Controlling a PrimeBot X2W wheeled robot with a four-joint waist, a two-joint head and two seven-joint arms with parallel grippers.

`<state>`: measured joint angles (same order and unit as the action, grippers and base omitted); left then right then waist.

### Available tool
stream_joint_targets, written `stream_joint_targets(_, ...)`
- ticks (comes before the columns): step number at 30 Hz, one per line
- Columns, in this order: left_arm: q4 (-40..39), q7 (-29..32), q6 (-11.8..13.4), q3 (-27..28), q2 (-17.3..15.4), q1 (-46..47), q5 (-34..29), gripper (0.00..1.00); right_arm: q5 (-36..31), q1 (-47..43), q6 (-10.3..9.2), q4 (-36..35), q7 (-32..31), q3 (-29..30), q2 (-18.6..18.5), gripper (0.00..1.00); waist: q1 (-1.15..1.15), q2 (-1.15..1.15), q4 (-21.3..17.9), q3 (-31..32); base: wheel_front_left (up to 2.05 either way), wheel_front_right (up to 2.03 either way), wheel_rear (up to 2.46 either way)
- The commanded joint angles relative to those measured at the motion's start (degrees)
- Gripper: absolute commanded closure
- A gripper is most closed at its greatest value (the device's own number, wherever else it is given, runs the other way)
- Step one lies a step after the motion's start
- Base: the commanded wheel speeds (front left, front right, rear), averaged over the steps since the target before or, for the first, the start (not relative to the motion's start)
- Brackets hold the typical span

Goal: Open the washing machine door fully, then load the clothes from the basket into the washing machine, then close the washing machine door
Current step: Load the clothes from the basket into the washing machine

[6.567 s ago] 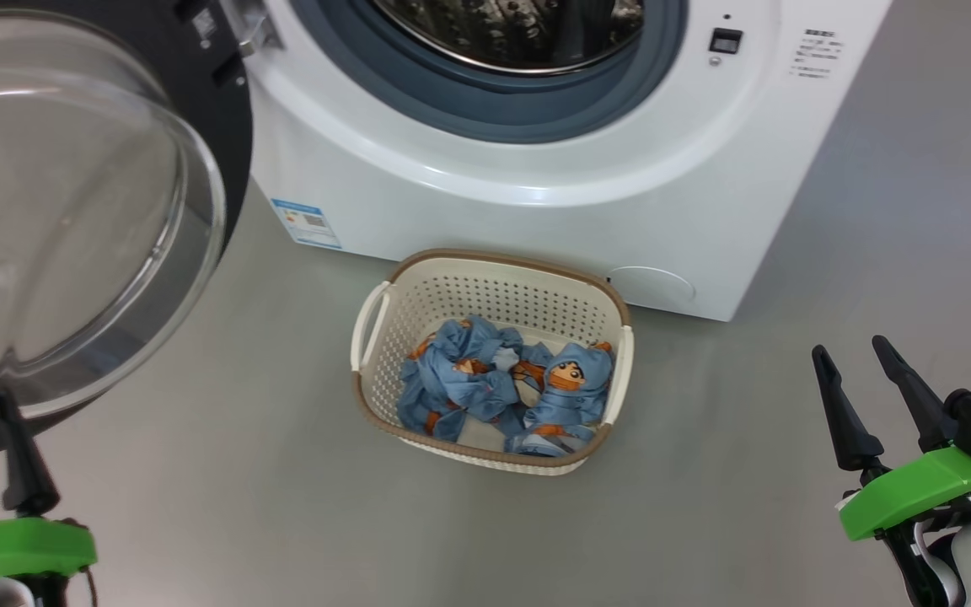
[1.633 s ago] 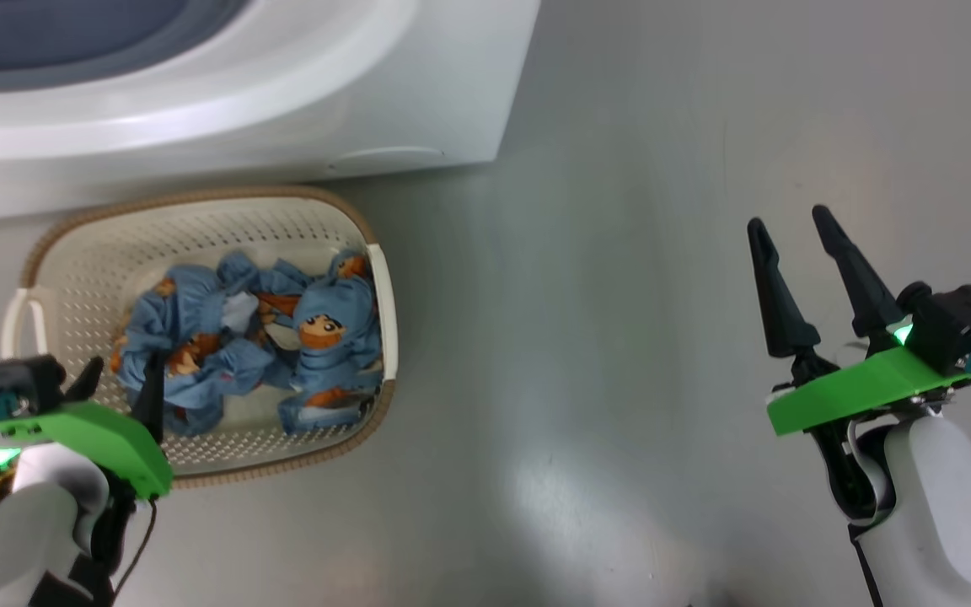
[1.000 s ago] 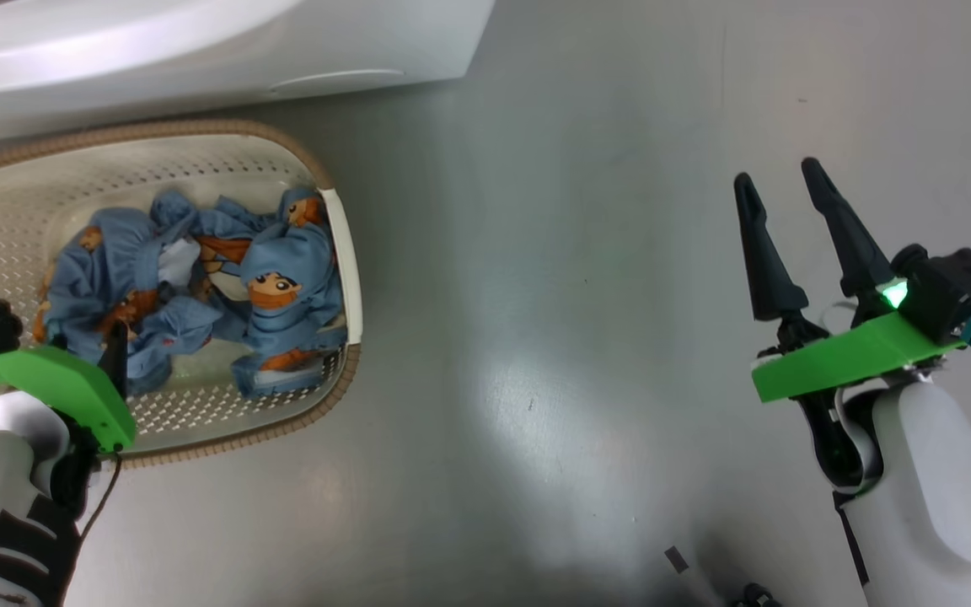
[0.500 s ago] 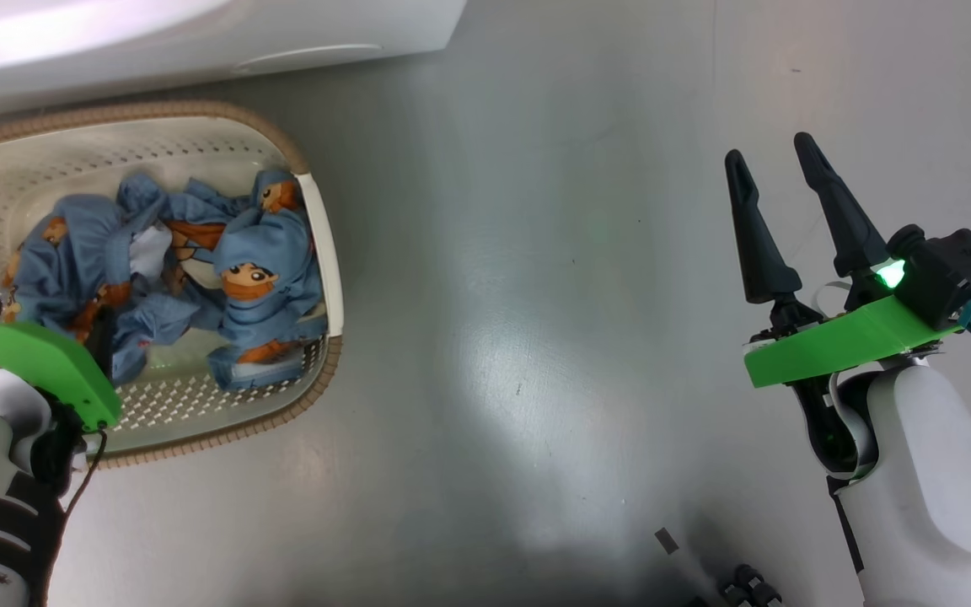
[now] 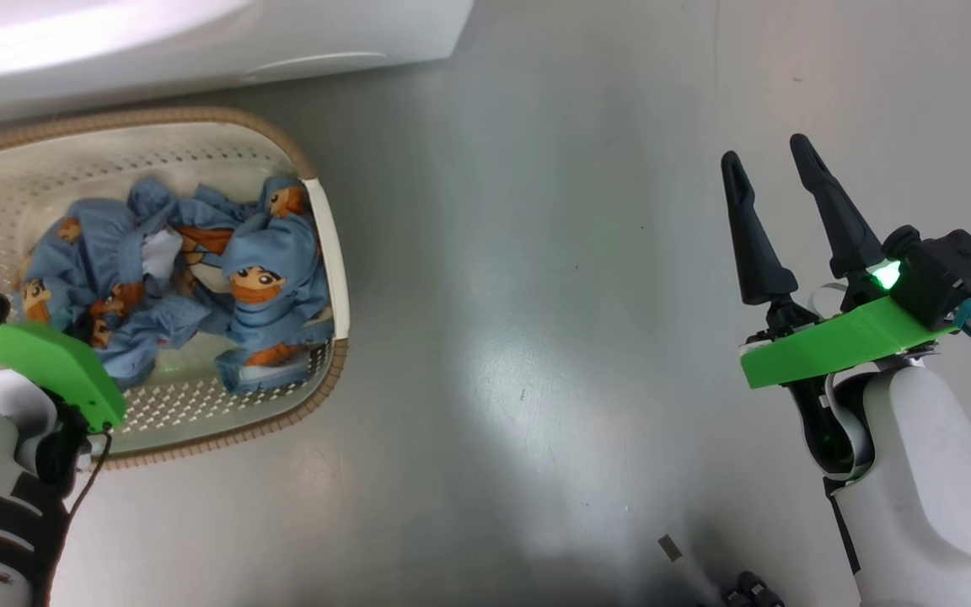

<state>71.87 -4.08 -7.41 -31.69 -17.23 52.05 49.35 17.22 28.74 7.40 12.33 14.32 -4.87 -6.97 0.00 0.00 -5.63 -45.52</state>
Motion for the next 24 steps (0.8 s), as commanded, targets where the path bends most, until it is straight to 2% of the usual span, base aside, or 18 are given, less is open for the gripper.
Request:
stream_joint_targets(1, -0.4, -1.0, -0.1, 0.7, -2.8, -0.8, 1.0, 1.0, -0.5, -1.0, 0.09, -0.9, 0.7, -1.3, 0.4, 0.0, 0.0, 0.0, 0.4, 0.8, 0.0, 0.0, 0.0)
stream_joint_targets(12, -5.3, -8.2, -0.1, 0.3, -1.6, -5.8, 6.5, 1.0, 0.2, -3.0, 0.09, 0.6, 0.7, -1.6, 0.0, 0.0, 0.0, 0.0, 2.1, 7.5, 0.0, 0.0, 0.0)
stream_joint_targets(24, -12.3, -10.9, -0.1, -0.2, -3.8, -10.3, 9.2, 1.0, 0.9, -5.9, 0.09, 1.9, 0.7, -1.3, -0.4, 0.0, 0.0, 0.0, 3.0, 15.2, 0.0, 0.0, 0.0)
